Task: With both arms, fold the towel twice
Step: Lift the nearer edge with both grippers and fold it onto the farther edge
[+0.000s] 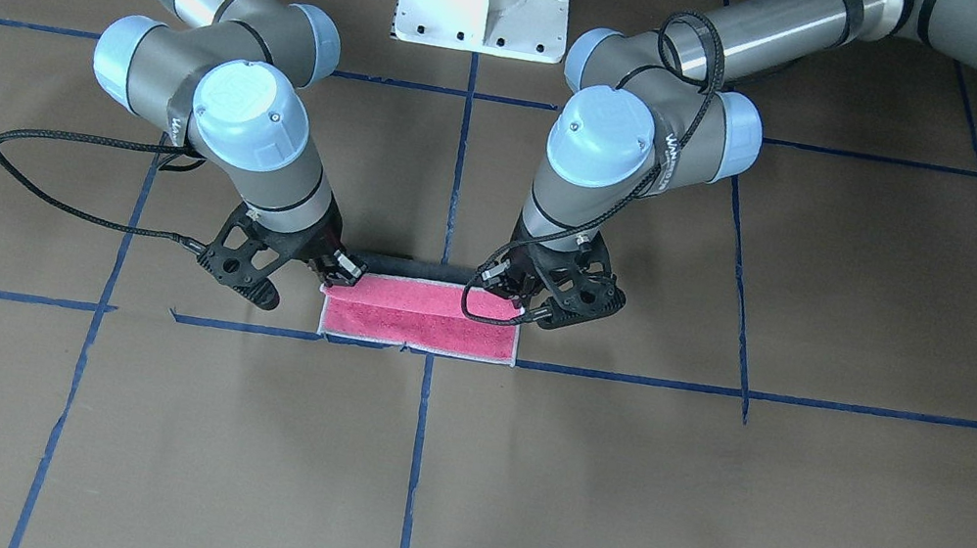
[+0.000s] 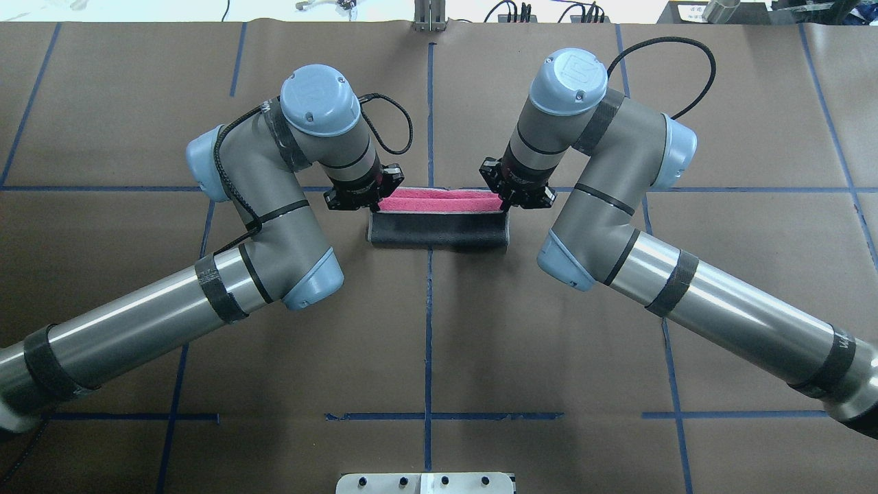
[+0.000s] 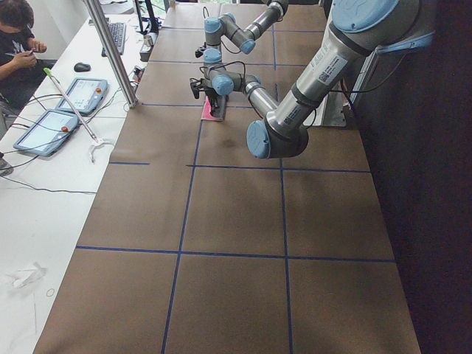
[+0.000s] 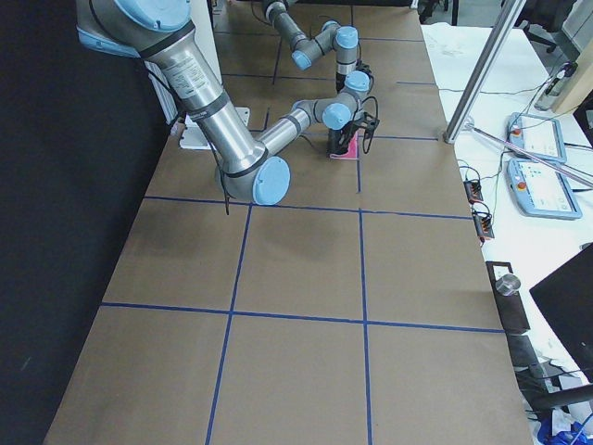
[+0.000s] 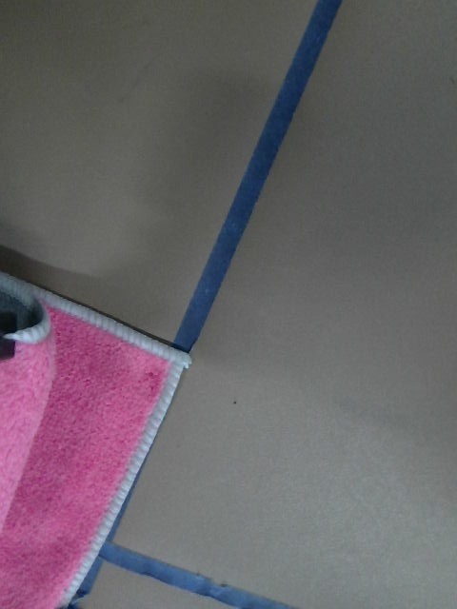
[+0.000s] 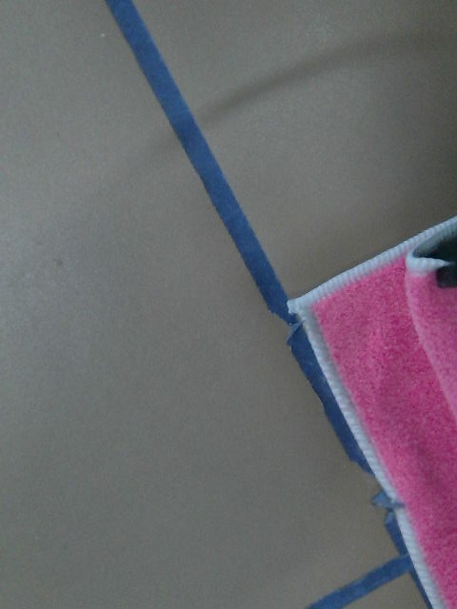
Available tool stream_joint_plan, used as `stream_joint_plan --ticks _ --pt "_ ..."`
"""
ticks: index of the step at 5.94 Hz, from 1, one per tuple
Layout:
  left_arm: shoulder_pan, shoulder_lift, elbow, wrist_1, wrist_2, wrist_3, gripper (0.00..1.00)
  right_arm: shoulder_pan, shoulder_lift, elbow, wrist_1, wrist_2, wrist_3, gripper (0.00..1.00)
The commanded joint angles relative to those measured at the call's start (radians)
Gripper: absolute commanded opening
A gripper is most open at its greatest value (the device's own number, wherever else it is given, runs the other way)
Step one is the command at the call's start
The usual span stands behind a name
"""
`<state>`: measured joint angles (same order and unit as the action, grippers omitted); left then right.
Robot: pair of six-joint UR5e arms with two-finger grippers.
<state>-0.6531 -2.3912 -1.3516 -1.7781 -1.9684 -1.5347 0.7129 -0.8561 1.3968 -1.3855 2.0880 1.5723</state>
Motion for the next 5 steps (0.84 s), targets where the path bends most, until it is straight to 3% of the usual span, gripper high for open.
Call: stream_joint_plan --ticks 1,2,3,4,5 --pt "0.0 -0.013 0.016 -0.018 0.0 -0.012 0.03 0.003 0.002 -0.007 0.0 0.001 -0.003 0.02" --pt "0.0 -0.013 0.022 -0.02 0.0 -0.013 0.03 0.003 0.003 -0.013 0.0 0.001 -0.003 0.02" --pt "0.0 -0.011 0.022 -0.026 -0.001 -0.004 0.63 0.002 0.003 -0.015 0.003 0.0 -0.015 0.99" --pt "-0.002 -0.01 0.022 -0.046 0.0 0.008 1.0 0.003 -0.004 -0.016 0.022 -0.003 -0.05 1.0" --pt "-0.002 -0.01 0.02 -0.047 0.0 0.008 1.0 0.022 -0.009 -0.016 0.022 -0.005 -0.087 1.0"
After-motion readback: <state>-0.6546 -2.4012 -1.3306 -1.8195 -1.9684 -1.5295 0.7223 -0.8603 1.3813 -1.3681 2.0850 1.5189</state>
